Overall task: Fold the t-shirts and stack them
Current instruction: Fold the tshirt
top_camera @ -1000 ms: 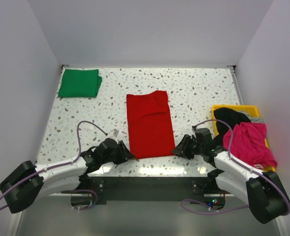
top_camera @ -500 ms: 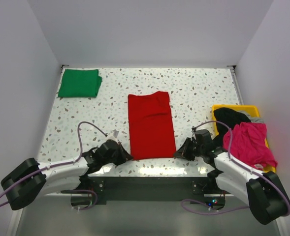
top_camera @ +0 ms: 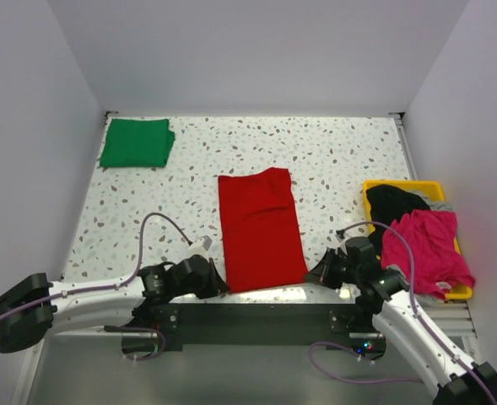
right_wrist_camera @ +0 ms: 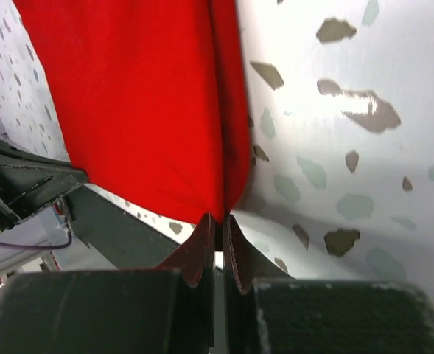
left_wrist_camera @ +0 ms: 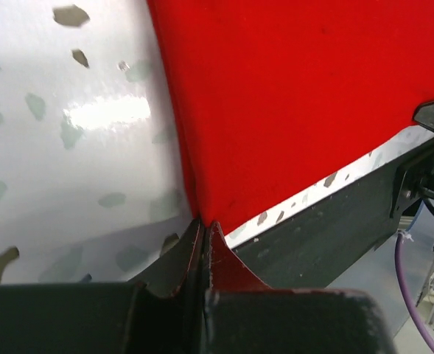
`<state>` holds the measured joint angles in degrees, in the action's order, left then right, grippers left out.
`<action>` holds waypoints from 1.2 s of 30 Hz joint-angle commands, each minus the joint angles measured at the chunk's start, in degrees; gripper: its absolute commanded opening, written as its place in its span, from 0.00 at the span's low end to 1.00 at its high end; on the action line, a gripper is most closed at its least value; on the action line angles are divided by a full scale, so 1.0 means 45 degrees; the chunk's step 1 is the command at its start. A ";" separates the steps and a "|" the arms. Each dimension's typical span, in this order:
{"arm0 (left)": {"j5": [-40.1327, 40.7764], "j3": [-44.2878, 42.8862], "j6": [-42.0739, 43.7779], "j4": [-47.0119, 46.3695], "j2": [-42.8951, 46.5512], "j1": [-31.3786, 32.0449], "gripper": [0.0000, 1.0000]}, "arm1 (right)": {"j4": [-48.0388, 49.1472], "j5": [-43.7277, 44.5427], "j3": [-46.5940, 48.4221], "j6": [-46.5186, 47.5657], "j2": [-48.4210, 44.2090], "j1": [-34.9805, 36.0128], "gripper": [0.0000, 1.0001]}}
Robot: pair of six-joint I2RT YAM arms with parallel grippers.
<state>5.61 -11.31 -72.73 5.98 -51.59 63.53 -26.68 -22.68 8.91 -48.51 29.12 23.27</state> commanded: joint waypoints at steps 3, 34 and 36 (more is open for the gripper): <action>0.1584 -0.1352 -0.1082 0.2225 0.0390 0.1467 0.00 | -0.3597 -0.0234 0.0792 0.0253 -0.2055 0.0005 0.00; 0.2625 -0.7134 0.3856 0.3109 -0.1559 -0.2472 0.00 | -0.2081 0.2498 0.7608 0.1951 0.3873 0.0005 0.00; 0.2271 -0.7563 0.4342 0.2911 -0.1893 -0.2943 0.00 | -0.1750 0.2714 0.8348 0.2069 0.4541 0.0005 0.00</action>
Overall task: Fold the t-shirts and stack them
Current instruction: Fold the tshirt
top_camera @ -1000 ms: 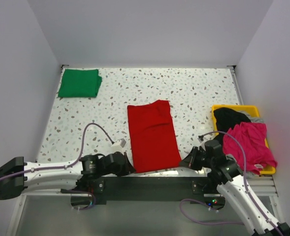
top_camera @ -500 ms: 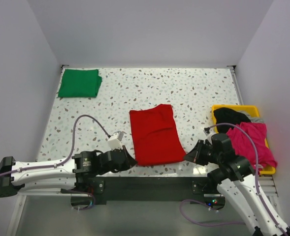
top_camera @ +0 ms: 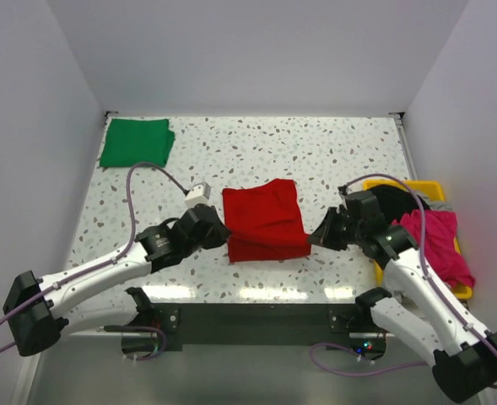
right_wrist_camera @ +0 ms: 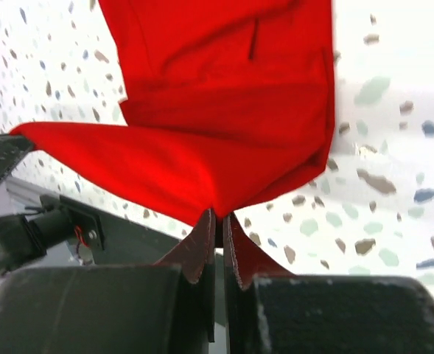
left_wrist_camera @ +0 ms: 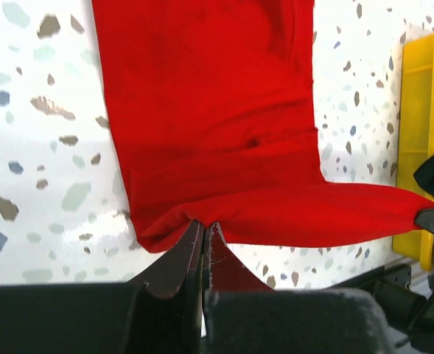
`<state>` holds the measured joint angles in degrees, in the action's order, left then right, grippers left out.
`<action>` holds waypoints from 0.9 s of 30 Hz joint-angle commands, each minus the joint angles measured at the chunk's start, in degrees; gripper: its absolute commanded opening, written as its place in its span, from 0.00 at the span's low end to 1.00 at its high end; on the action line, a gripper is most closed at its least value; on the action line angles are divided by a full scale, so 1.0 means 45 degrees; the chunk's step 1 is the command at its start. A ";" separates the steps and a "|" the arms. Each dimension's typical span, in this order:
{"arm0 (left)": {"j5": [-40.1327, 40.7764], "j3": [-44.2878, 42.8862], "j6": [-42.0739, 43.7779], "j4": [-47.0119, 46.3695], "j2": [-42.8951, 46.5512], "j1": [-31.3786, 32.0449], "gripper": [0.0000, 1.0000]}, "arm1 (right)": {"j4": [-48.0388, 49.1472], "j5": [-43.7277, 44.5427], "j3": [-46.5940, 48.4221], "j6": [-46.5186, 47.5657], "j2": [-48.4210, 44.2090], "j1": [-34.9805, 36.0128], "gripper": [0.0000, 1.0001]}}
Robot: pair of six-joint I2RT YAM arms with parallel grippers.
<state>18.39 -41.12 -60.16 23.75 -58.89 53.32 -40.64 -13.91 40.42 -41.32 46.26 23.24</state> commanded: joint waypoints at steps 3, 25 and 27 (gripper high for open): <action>-0.1195 -0.1602 0.2136 -0.1273 -0.0954 -0.1651 0.00 | 0.1589 0.1137 0.2476 0.0724 0.2021 -0.0009 0.00; -0.6059 -0.7381 0.4404 -0.3851 -1.0149 -0.7863 0.01 | 0.3055 0.0377 1.1913 0.2073 1.5670 -0.2214 0.16; -0.6351 -0.7463 0.4463 -0.4026 -1.0544 -0.8388 0.16 | 0.2959 0.0260 1.2653 0.2112 1.6163 -0.2391 0.31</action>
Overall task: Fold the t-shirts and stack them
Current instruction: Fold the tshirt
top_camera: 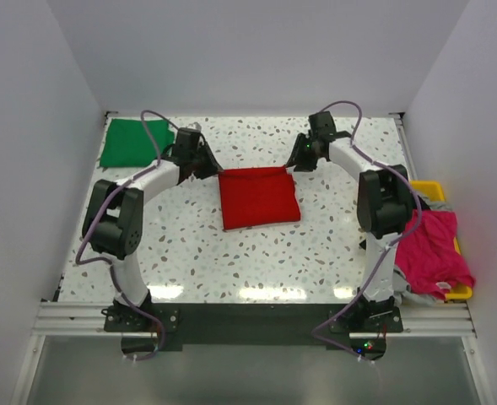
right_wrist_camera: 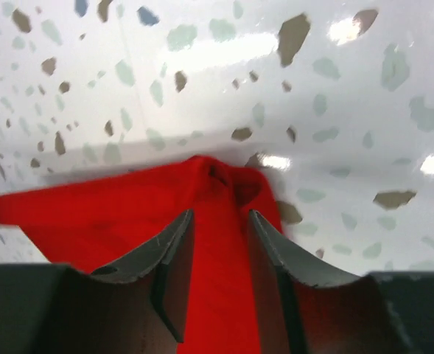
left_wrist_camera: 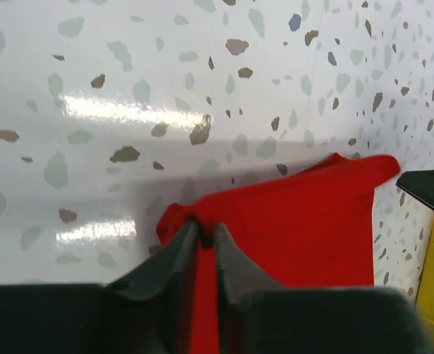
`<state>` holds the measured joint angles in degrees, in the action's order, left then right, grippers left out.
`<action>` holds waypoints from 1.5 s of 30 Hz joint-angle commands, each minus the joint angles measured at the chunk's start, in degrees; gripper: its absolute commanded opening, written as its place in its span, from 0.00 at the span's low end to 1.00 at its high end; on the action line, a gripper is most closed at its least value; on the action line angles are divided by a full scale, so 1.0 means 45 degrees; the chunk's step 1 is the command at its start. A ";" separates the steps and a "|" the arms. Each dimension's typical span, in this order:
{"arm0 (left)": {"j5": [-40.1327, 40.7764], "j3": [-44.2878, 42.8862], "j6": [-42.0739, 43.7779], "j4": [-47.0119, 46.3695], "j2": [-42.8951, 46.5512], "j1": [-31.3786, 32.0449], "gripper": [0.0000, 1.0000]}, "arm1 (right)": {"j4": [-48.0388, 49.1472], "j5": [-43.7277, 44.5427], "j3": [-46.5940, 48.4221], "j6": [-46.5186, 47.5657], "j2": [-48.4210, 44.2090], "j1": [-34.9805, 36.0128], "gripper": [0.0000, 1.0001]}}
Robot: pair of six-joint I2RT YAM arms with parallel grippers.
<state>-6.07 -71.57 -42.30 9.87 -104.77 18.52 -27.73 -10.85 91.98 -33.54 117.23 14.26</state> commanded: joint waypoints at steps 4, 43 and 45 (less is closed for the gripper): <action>-0.2321 -0.0481 0.0903 -0.1998 -0.0371 -0.1362 0.60 | -0.0459 -0.0031 0.1689 0.0753 0.0435 -0.0630 0.55; -0.1289 -0.2044 0.1335 -0.0924 -0.2674 -0.0386 0.41 | 0.1103 0.1611 0.2762 0.2414 0.2542 0.0874 0.41; -0.1269 -0.2103 0.1315 -0.0885 -0.2772 -0.0366 0.40 | 0.0986 0.1669 0.2840 0.2395 0.2601 0.0893 0.41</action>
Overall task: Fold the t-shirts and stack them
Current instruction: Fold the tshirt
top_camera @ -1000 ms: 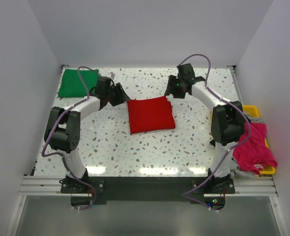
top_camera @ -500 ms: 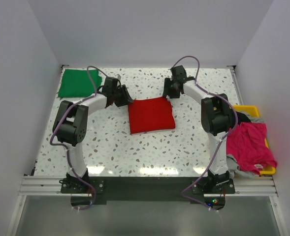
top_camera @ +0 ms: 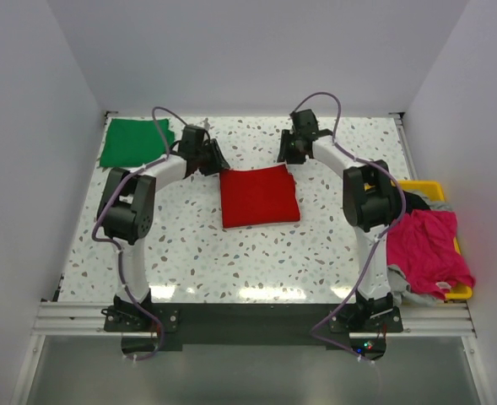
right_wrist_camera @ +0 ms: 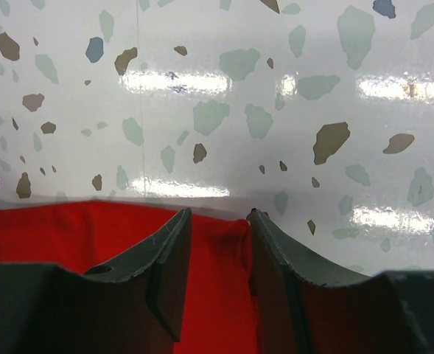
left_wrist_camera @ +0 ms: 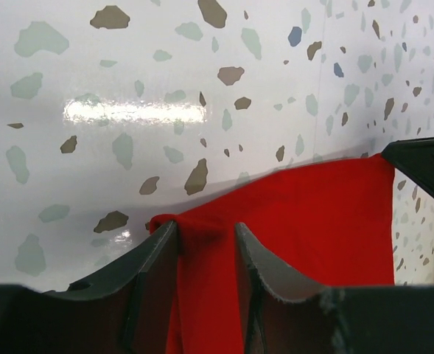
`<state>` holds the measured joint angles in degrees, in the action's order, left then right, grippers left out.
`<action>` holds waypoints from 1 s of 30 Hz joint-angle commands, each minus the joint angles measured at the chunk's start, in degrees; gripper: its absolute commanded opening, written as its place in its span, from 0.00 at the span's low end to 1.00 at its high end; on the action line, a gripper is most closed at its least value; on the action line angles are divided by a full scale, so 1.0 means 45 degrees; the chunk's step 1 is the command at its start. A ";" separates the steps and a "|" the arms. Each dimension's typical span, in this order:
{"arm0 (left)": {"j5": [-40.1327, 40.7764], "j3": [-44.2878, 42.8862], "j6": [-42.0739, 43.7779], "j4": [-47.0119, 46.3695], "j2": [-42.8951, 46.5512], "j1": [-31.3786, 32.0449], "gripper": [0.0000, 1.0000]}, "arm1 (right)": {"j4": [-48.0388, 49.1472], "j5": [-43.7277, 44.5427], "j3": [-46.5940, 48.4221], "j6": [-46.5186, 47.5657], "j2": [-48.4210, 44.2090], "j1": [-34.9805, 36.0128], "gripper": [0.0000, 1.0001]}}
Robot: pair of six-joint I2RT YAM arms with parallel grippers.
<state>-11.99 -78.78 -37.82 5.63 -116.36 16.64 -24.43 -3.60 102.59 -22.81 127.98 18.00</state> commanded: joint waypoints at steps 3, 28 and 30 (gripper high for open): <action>0.0105 -0.0500 0.0319 0.0078 -0.0256 0.0071 0.37 | 0.0136 0.0154 0.0504 -0.0029 0.0250 0.0043 0.40; 0.0535 0.0085 0.0202 -0.0040 0.1500 0.0324 0.01 | 0.0134 0.1053 -0.1817 -0.0225 -0.3476 0.0062 0.00; 0.0613 0.0163 0.0222 -0.0040 0.1735 0.0403 0.01 | 0.0154 0.1248 -0.2112 -0.0225 -0.3830 0.0043 0.00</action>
<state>-10.59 -78.61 -37.85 6.57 -113.75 17.67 -25.63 -0.69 94.48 -23.59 116.40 18.02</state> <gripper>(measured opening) 0.046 0.015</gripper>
